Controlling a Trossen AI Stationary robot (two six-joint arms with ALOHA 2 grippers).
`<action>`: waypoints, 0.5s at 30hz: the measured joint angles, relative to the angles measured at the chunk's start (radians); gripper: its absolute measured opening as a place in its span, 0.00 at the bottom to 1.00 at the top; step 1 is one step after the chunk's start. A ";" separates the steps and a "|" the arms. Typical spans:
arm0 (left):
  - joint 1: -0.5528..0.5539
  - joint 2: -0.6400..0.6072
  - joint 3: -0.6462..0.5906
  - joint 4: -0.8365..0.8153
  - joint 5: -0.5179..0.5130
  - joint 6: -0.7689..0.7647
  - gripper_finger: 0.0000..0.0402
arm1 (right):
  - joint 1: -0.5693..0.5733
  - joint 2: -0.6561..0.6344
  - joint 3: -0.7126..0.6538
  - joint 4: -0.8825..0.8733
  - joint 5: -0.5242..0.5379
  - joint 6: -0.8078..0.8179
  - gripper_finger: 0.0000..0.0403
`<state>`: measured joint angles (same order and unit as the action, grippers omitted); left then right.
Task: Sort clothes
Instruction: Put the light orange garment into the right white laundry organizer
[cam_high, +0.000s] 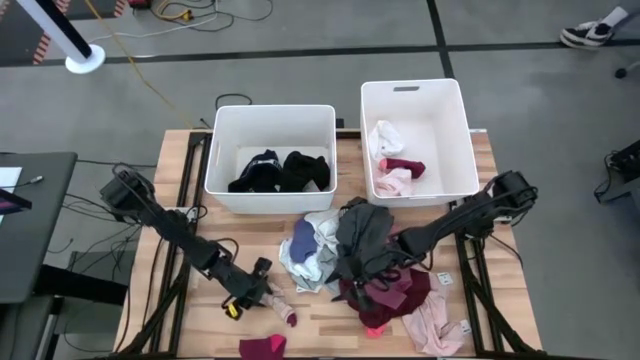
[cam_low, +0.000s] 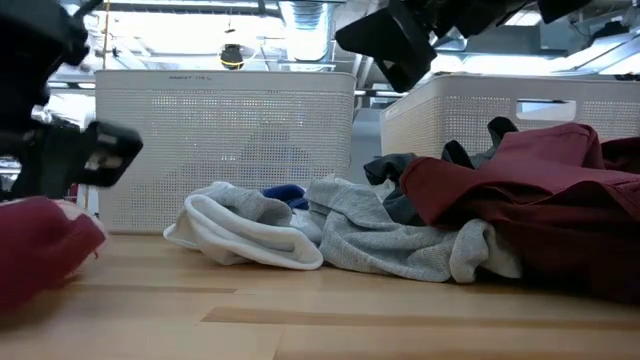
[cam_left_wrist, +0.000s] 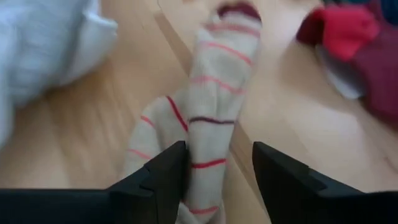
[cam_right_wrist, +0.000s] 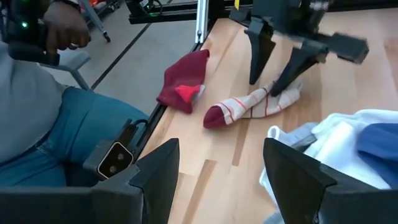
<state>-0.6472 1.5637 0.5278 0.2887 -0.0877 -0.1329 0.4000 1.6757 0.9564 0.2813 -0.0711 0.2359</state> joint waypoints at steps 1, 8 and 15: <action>0.000 0.022 0.000 0.018 0.002 0.000 0.43 | 0.001 0.008 0.006 0.003 0.000 0.000 0.62; 0.001 0.106 0.073 0.016 -0.013 0.070 0.08 | 0.002 0.069 0.050 0.017 -0.002 0.000 0.62; 0.019 0.091 0.117 -0.035 -0.019 0.158 0.01 | 0.010 0.114 0.089 0.017 -0.004 -0.008 0.62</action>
<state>-0.6278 1.6543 0.6444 0.2542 -0.1063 0.0251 0.4100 1.7897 1.0452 0.2986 -0.0756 0.2276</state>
